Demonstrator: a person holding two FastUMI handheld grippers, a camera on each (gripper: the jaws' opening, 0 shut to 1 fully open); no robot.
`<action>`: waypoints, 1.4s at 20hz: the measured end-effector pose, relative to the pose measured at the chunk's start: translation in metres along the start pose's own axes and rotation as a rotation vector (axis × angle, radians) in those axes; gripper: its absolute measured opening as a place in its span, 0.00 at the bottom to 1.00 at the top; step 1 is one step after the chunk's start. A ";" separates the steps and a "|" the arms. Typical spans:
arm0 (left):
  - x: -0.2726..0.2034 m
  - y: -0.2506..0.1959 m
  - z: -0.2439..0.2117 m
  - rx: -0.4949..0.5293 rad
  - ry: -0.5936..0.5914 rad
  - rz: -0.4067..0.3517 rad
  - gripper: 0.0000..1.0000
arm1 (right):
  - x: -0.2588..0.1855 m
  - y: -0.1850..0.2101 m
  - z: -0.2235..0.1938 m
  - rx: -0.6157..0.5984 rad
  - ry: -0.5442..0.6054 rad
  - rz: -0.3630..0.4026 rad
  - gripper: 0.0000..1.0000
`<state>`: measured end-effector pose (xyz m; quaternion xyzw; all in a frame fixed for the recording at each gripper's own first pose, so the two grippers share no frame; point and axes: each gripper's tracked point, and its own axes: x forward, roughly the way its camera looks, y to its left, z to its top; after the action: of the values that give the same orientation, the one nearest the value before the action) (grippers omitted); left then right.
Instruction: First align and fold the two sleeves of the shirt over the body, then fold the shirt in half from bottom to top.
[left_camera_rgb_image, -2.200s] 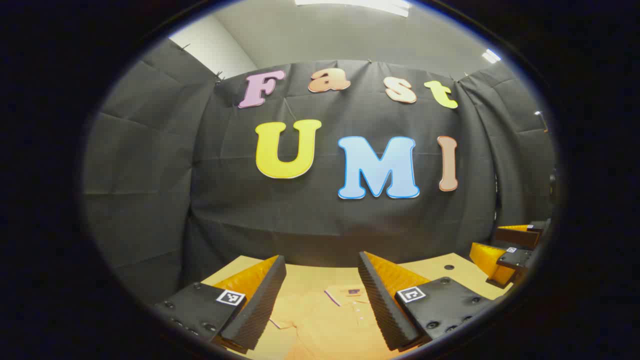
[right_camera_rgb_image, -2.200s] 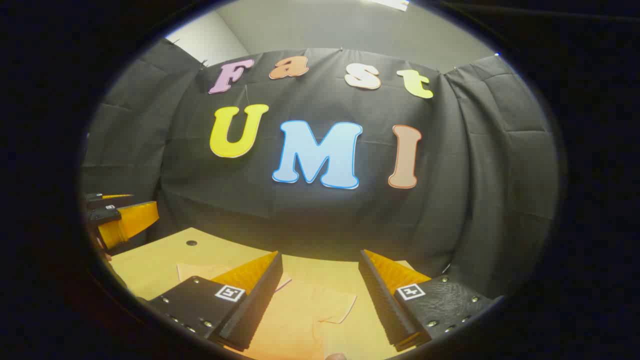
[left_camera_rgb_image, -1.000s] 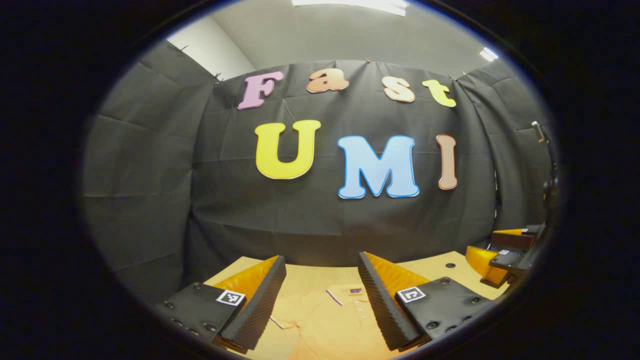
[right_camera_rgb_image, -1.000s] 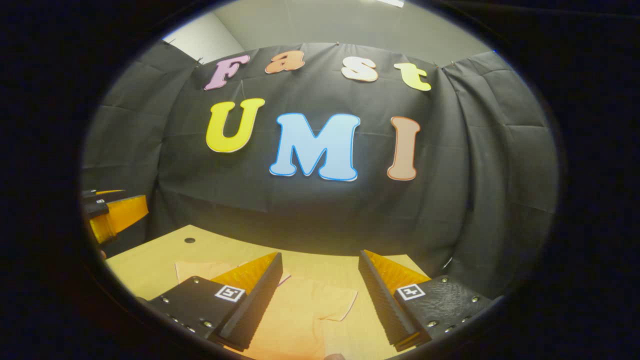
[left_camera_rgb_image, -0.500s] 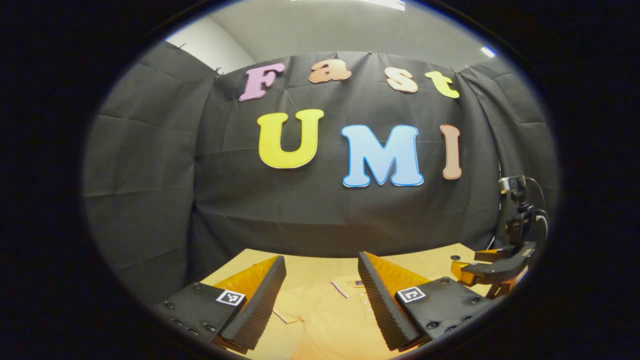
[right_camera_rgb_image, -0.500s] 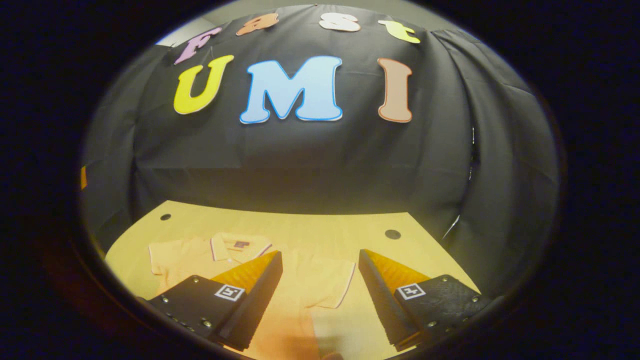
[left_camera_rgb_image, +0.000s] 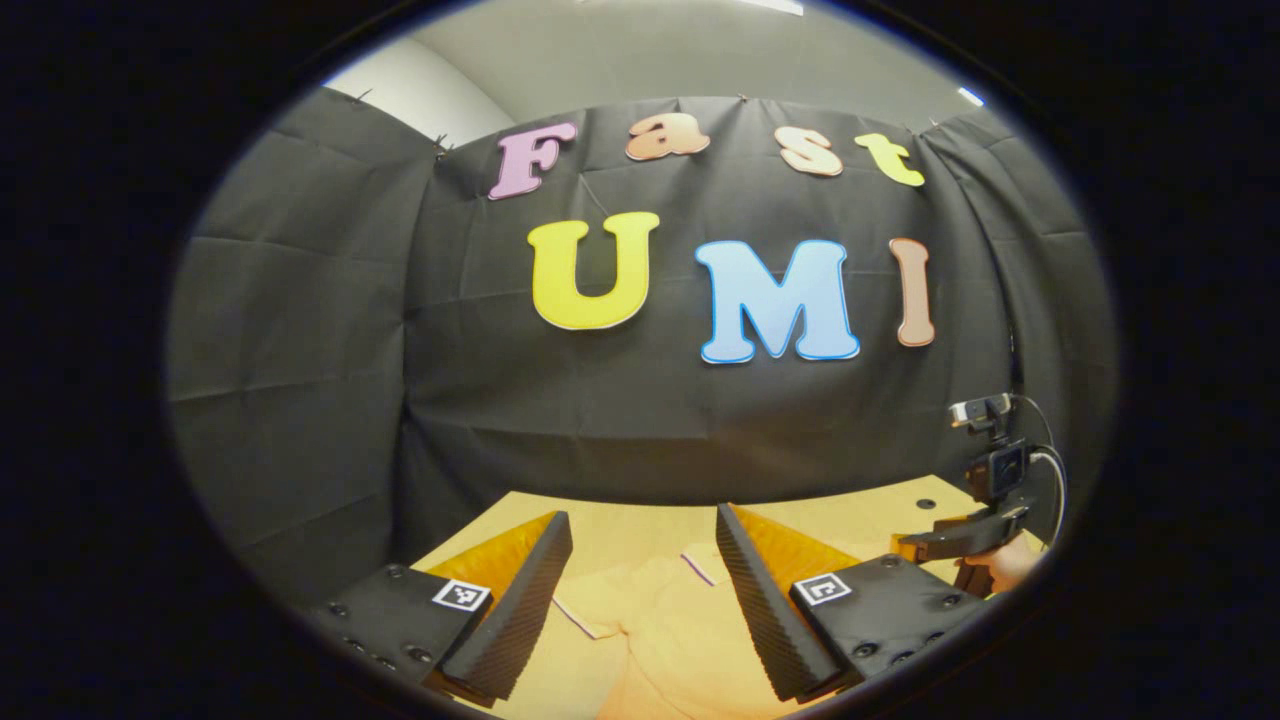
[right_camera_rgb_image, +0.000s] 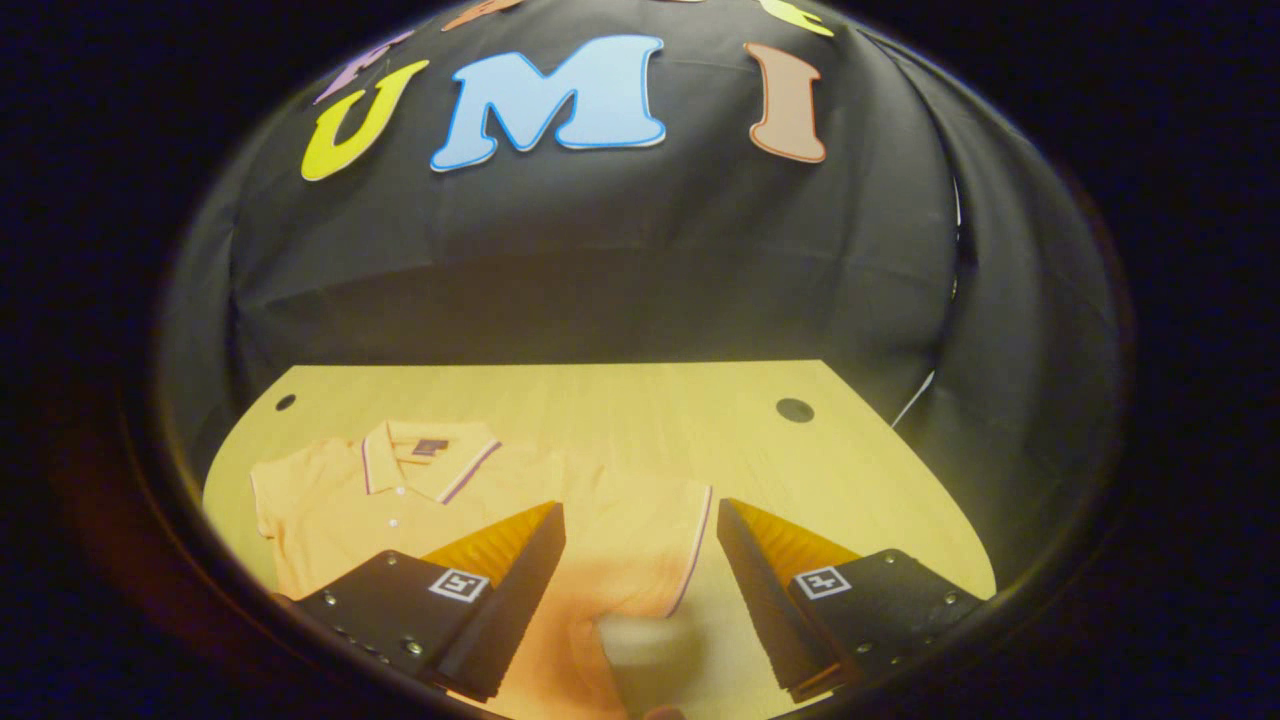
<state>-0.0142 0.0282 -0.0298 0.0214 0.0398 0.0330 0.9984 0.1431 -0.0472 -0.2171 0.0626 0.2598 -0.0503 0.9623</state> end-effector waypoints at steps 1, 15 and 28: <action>-0.002 0.002 0.001 0.000 -0.001 0.004 0.96 | 0.008 -0.002 -0.005 0.005 0.023 -0.009 0.95; -0.037 0.018 -0.009 0.004 0.020 0.075 0.95 | 0.074 -0.018 -0.059 0.021 0.290 -0.039 0.95; -0.051 0.022 -0.005 0.013 0.017 0.099 0.96 | 0.074 -0.009 -0.049 0.069 0.247 -0.012 0.02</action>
<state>-0.0672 0.0473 -0.0298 0.0296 0.0473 0.0821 0.9951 0.1814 -0.0538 -0.2977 0.0999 0.3749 -0.0570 0.9199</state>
